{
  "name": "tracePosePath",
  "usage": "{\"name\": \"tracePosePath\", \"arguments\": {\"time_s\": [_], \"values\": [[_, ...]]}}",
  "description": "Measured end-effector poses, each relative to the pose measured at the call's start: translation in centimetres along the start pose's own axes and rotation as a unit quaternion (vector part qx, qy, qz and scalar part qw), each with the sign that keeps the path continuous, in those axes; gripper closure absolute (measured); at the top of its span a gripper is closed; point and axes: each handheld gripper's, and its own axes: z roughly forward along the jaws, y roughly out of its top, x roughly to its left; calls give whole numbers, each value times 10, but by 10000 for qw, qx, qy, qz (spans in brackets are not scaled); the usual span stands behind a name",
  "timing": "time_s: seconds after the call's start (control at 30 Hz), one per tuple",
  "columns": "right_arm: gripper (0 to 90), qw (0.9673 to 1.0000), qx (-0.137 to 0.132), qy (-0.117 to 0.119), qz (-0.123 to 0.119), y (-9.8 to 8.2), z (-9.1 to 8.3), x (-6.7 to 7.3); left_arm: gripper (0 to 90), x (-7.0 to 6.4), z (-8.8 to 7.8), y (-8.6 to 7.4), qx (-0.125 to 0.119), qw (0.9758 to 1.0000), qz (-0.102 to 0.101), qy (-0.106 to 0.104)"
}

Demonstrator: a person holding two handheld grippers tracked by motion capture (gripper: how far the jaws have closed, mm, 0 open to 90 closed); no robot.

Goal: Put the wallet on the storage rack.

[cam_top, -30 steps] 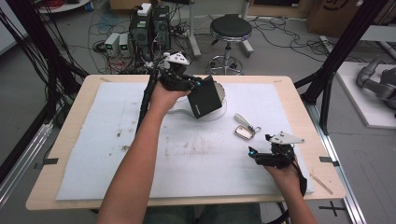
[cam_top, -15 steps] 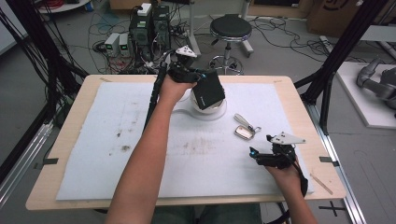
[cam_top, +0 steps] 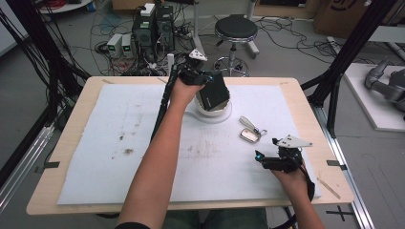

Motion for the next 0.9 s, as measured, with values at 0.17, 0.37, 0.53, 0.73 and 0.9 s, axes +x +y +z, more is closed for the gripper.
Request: {"name": "tracePosePath", "arguments": {"time_s": [0.17,0.37,0.53,0.73,0.9], "values": [[151,10000,13,2,-16,0,0,0,823,-1,6,-4,52,9999,-1,124],[151,10000,23,4,-25,0,0,0,822,-5,12,-8,104,9993,86,351],[151,10000,14,-2,-27,0,0,0,822,-6,13,-6,108,9986,154,487],[151,10000,12,-20,-10,-1,-1,0,822,-7,15,-3,90,9982,221,544],[151,10000,10,-11,-17,-1,-1,-1,822,-7,16,-4,89,9983,235,531]]}}
